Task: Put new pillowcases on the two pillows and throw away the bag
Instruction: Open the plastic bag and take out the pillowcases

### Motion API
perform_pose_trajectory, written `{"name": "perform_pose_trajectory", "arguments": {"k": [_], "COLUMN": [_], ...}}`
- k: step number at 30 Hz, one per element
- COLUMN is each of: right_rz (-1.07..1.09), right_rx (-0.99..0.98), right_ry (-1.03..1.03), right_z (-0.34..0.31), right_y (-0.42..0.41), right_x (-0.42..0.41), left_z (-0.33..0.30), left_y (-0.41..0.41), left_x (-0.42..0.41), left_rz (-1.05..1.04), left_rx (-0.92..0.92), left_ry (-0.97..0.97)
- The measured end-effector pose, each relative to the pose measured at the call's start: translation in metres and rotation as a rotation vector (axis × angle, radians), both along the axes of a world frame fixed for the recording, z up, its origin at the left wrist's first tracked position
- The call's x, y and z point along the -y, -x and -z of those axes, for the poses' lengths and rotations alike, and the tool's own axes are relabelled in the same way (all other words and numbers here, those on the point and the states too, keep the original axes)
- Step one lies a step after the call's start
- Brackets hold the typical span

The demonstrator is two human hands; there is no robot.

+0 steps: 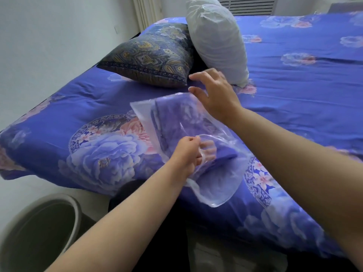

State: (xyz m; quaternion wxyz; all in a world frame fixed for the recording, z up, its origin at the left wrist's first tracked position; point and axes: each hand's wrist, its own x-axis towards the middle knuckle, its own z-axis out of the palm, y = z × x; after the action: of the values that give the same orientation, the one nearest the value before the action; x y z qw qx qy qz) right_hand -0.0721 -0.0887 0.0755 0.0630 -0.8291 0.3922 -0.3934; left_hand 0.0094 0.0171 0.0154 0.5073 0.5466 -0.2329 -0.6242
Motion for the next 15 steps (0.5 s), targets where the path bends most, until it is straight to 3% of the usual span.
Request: {"name": "perform_pose_trajectory", "arguments": {"k": [2, 4, 6, 8, 9, 11, 13, 15], "right_rz": [0.056, 0.092, 0.095, 0.118, 0.146, 0.21, 0.246, 0.249], "right_rx": [-0.01, -0.156, -0.396, -0.631, -0.654, -0.397, 0.037, 0.362], "right_ry": [-0.192, -0.555, -0.981, -1.15, -1.167, -1.236, -1.419, -1.546], "right_z": [-0.004, 0.003, 0.019, 0.038, 0.047, 0.065, 0.08, 0.09], "right_y": [0.005, 0.016, 0.03, 0.043, 0.048, 0.054, 0.054, 0.048], "right_x": [-0.017, -0.031, -0.044, -0.051, -0.054, -0.056, -0.06, -0.064], "left_z": [0.001, -0.002, -0.005, -0.003, -0.001, 0.004, 0.011, 0.026], "left_y": [0.003, 0.001, -0.002, -0.01, -0.017, -0.04, -0.074, -0.109], "left_x": [0.007, 0.013, 0.014, 0.017, 0.021, 0.038, 0.058, 0.073], "left_rz": [-0.174, -0.225, -0.081, 0.05, 0.063, -0.007, 0.003, 0.119], "left_rx": [-0.134, -0.16, -0.051, 0.148, 0.302, 0.773, 1.254, 1.395], "left_ry": [0.029, 0.059, 0.063, 0.088, 0.139, 0.251, 0.171, -0.058]}}
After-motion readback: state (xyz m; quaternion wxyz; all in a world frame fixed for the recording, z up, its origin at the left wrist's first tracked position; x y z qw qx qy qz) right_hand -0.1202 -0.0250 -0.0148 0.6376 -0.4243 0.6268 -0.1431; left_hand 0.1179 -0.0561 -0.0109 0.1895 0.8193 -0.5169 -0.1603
